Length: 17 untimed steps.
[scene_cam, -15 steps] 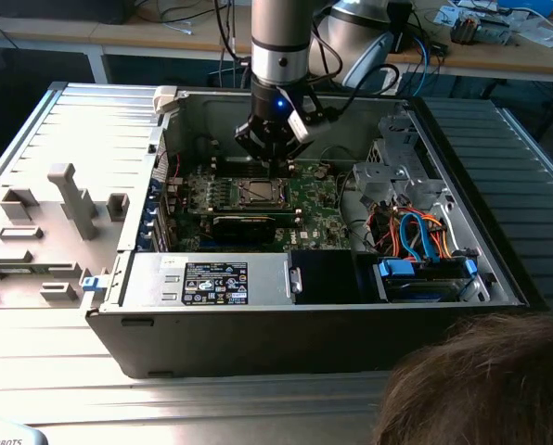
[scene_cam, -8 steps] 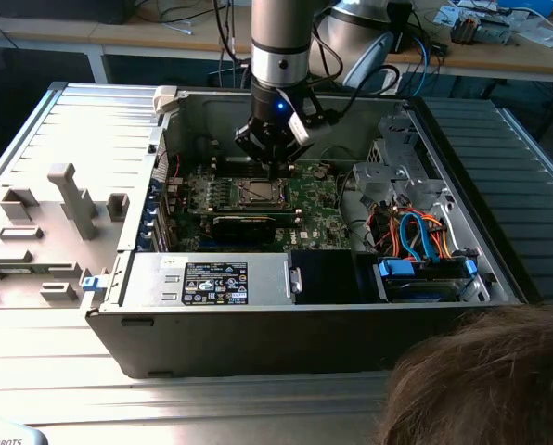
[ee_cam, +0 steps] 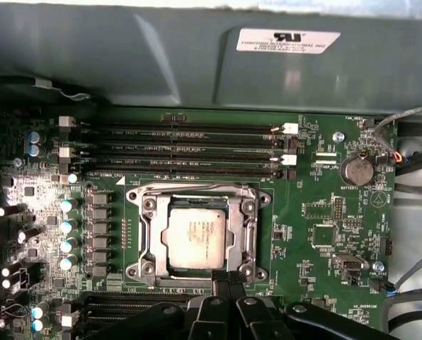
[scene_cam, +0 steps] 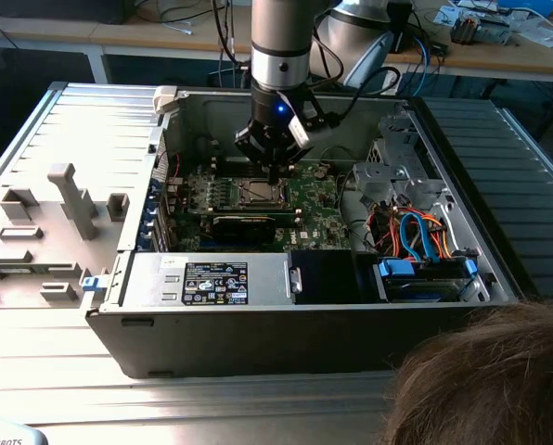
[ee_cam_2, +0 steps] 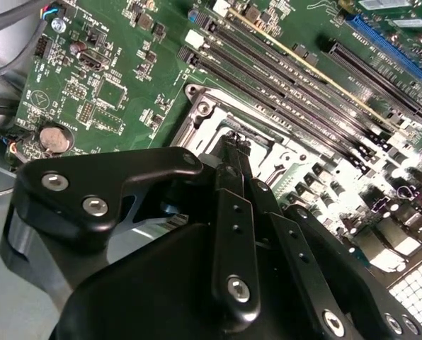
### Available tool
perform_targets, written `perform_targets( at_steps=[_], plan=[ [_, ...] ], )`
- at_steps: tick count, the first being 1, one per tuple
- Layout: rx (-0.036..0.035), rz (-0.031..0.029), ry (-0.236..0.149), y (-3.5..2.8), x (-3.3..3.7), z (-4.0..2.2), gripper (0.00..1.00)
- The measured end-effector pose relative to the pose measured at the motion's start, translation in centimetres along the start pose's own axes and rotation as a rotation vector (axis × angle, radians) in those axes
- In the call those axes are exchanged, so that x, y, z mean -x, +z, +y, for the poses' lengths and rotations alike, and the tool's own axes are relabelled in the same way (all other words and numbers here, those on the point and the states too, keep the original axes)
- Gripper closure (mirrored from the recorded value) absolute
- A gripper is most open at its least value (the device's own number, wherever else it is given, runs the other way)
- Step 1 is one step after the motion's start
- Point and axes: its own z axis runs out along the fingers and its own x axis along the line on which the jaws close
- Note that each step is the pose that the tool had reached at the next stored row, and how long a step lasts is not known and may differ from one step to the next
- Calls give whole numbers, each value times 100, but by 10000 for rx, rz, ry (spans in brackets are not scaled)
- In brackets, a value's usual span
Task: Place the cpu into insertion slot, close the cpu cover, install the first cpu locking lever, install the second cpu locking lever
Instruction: 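Install the second cpu locking lever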
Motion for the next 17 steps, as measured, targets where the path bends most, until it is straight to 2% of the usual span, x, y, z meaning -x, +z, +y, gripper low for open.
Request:
perform_targets(
  at_steps=[17],
  plan=[
    [0,1,-1,10,-4,-121,89]
  ],
)
